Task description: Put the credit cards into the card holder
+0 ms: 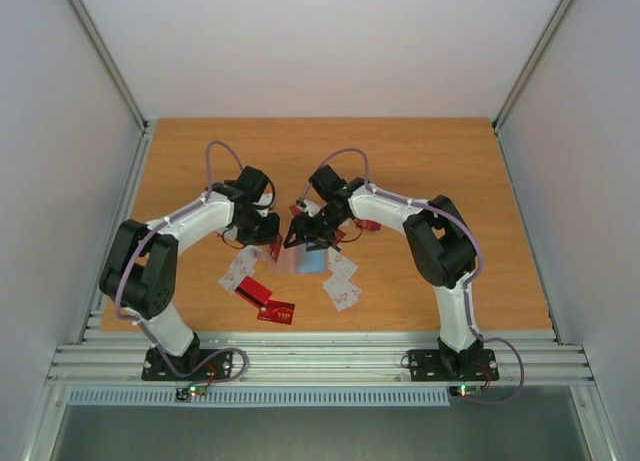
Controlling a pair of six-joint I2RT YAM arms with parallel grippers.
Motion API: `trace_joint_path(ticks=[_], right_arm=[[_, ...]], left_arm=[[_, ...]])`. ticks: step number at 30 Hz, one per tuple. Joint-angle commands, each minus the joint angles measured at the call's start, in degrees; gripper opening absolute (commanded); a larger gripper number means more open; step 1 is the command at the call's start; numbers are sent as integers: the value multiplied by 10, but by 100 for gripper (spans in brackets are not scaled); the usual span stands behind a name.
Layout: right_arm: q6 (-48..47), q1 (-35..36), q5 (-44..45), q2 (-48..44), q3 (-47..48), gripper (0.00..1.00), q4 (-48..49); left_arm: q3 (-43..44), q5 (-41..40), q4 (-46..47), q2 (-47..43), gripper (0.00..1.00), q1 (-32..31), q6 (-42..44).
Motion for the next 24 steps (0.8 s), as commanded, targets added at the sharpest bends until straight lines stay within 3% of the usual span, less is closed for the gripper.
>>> trace_joint_path(ticks=[1, 18, 24], right_arm=[[-12, 9, -12, 8, 26, 57, -14], [35, 25, -73, 76, 83, 57, 29], [48, 23, -73, 106, 117, 56, 29]], left_arm=[[18, -8, -21, -39, 0, 4, -5], [-25, 26, -71, -189, 0, 73, -40], [-71, 77, -33, -241, 0, 74, -54]])
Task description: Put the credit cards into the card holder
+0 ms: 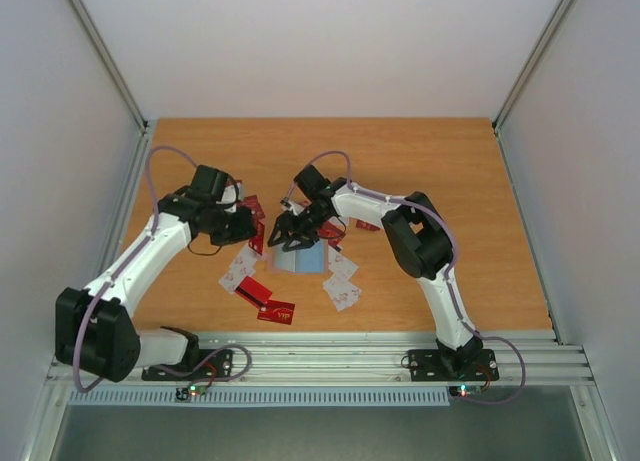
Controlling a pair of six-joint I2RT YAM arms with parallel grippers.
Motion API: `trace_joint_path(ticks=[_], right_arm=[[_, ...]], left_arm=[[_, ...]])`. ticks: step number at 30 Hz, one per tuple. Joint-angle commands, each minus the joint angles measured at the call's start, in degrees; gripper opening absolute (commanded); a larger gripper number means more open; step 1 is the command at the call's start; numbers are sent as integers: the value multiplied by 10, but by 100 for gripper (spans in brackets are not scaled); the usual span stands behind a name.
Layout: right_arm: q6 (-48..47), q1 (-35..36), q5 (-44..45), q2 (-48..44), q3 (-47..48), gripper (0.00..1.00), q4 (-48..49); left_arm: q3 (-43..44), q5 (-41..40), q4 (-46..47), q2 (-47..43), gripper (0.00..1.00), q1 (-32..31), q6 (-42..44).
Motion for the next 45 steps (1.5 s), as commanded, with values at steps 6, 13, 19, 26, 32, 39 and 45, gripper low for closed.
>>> trace_joint_path(ticks=[6, 13, 19, 26, 32, 39, 45], right_arm=[[26, -14, 14, 24, 19, 55, 16], [47, -32, -2, 9, -11, 46, 62], [52, -34, 11, 9, -6, 32, 51], [43, -41, 9, 6, 9, 27, 27], [41, -45, -2, 4, 31, 29, 12], [49, -61, -7, -11, 65, 31, -12], [33, -76, -2, -20, 94, 33, -54]], left_arm=[[-99, 127, 127, -34, 0, 2, -65], [-142, 232, 294, 41, 0, 3, -108], [-165, 257, 381, 109, 0, 3, -131], [-170, 270, 448, 171, 0, 2, -143], [-162, 259, 419, 197, 0, 0, -105], [-158, 253, 423, 219, 0, -9, -81], [-163, 260, 453, 235, 0, -10, -90]])
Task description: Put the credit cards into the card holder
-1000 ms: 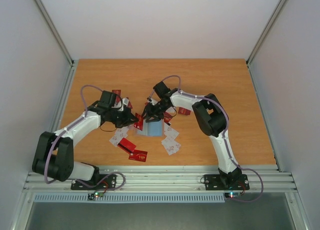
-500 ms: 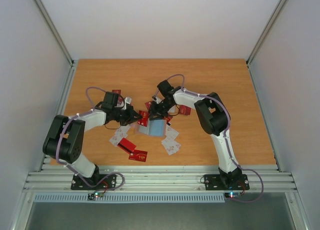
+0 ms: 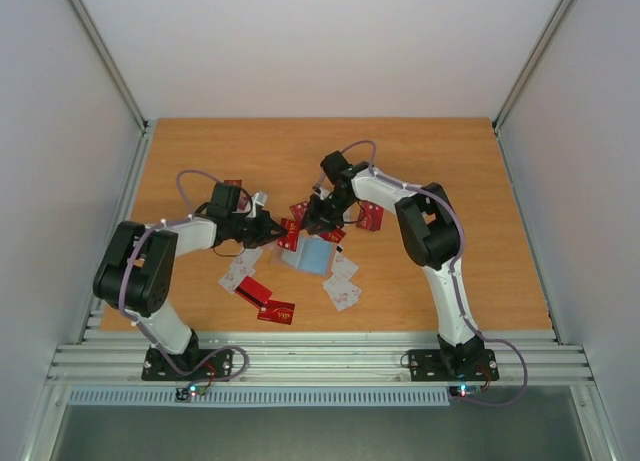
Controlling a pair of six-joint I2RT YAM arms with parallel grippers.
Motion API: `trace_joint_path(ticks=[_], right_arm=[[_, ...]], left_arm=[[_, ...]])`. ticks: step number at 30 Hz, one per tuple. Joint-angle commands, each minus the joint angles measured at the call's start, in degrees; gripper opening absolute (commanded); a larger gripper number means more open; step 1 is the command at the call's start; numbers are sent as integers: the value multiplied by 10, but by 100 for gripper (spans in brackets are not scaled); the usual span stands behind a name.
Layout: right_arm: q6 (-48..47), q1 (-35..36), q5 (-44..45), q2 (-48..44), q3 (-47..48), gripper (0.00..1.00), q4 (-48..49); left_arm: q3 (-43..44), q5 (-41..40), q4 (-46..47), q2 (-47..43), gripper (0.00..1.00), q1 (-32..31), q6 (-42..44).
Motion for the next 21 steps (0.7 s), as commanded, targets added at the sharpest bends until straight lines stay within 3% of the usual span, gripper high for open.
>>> trace_joint_path(ticks=[1, 9, 17, 21], right_arm=[[-12, 3, -73, -43, 60, 34, 17], [-68, -13, -18, -94, 61, 35, -75], [-84, -28, 52, -217, -128, 33, -52], [-108, -35, 44, -246, -219, 33, -21]], left_arm=[[-10, 11, 0, 40, 0, -26, 8], [-1, 10, -2, 49, 0, -39, 12], [-9, 19, 21, 47, 0, -52, 18], [-7, 21, 15, 34, 0, -53, 17]])
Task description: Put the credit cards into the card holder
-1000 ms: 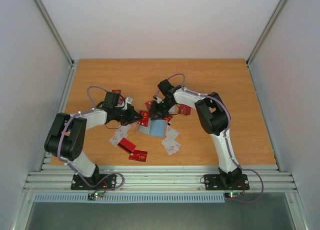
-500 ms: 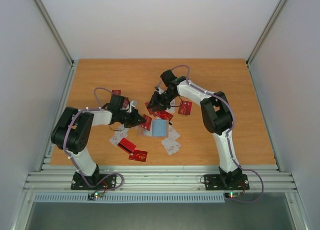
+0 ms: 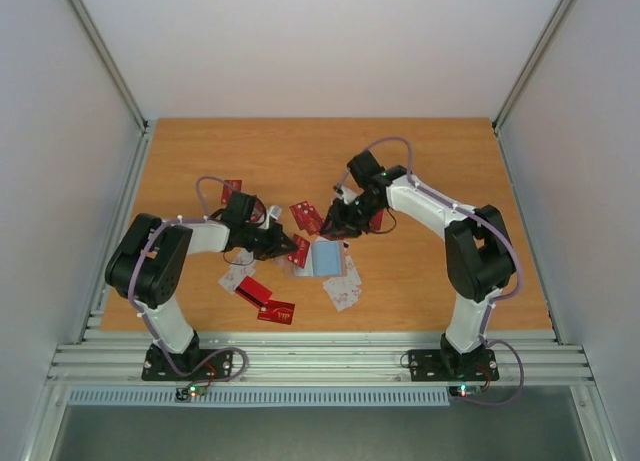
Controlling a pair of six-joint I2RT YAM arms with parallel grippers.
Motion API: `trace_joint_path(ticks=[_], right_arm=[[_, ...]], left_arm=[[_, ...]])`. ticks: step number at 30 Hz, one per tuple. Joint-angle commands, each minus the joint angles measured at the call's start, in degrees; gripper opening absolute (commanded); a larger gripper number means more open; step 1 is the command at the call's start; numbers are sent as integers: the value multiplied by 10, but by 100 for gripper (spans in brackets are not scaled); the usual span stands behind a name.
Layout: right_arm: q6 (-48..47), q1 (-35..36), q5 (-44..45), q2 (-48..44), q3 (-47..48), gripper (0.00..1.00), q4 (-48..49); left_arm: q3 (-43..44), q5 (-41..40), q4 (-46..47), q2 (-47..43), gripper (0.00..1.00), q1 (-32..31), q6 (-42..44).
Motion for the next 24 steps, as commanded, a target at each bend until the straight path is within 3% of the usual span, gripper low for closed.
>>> trace_joint_path(ticks=[1, 24], right_arm=[[-34, -8, 11, -19, -82, 33, 27], [-60, -10, 76, 47, -148, 25, 86]], left_arm=[[0, 10, 9, -15, 0, -3, 9], [47, 37, -101, -7, 0, -27, 52]])
